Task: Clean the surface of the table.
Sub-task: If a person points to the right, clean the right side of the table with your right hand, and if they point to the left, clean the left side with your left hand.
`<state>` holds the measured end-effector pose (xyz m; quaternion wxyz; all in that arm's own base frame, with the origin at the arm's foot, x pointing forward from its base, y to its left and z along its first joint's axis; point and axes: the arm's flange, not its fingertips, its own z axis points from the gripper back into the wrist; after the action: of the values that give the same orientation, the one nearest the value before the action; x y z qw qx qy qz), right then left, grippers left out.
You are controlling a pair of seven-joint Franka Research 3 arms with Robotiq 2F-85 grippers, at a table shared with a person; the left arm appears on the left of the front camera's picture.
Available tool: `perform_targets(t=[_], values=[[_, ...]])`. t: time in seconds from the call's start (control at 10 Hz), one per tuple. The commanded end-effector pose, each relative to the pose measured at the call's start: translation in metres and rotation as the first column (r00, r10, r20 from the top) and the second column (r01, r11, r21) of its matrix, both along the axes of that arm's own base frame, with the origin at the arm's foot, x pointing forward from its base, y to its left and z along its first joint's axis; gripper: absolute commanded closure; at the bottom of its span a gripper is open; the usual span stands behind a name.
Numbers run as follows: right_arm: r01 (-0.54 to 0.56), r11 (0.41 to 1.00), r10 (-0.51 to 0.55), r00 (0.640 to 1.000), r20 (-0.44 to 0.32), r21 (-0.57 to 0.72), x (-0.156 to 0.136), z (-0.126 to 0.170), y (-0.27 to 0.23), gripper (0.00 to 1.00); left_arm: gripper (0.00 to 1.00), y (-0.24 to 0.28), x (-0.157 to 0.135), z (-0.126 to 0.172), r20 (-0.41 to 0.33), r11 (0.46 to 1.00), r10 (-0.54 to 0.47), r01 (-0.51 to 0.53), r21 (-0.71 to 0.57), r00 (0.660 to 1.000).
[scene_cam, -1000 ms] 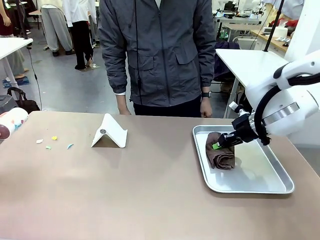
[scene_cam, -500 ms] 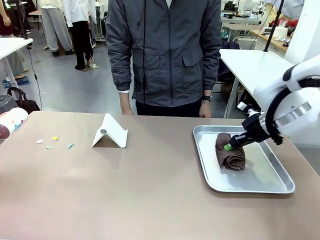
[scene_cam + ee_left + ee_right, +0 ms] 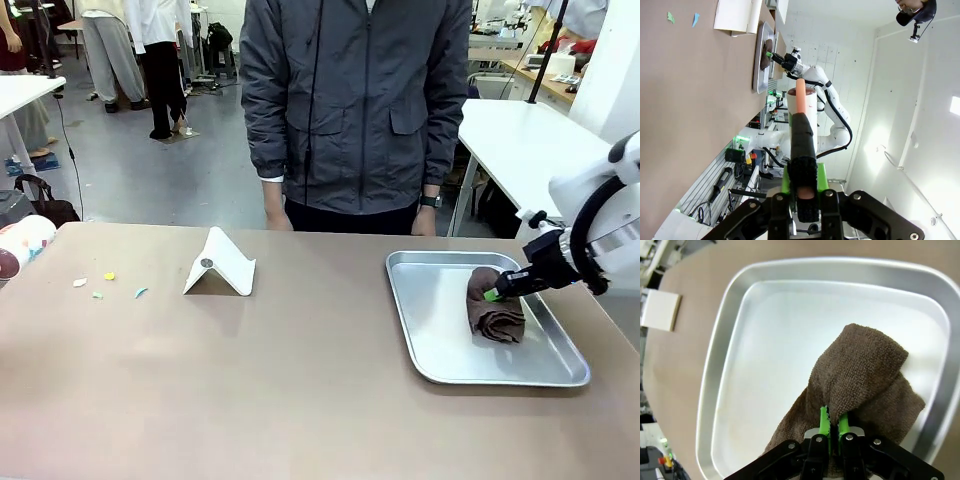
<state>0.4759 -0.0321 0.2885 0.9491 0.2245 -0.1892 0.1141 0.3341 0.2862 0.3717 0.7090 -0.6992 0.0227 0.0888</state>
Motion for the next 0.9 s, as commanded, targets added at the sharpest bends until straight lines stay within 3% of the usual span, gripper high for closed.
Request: perform_targets(t=[0.0,0.3,0.5,0.7,0.8], values=[[0.003,0.998,-0.004,1.000,0.029,0.062,-0.013,-0.003,-0.015,0.93,1.00,0.003,-0.001,0.005,0.021,1.000,0.010,-0.010,-0.014,1.000],[-0.027,0.963,0.018,0.999,0.034,0.269,-0.020,0.010,-0.017,0.93,1.00,0.003,-0.001,0.005,0.021,1.000,0.010,-0.010,-0.014,1.000],[0.035,0.900,-0.031,0.999,-0.018,0.434,-0.031,0.033,-0.023,0.93,1.00,0.003,-0.001,0.005,0.021,1.000,0.010,-0.010,-0.014,1.000],[0.063,0.801,-0.026,0.997,-0.070,0.595,-0.049,0.060,-0.035,0.93,1.00,0.003,-0.001,0.005,0.021,1.000,0.010,-0.010,-0.014,1.000],[0.092,0.727,-0.002,0.991,-0.132,0.681,-0.059,0.072,-0.046,0.93,1.00,0.003,-0.001,0.005,0.021,1.000,0.010,-0.010,-0.014,1.000]])
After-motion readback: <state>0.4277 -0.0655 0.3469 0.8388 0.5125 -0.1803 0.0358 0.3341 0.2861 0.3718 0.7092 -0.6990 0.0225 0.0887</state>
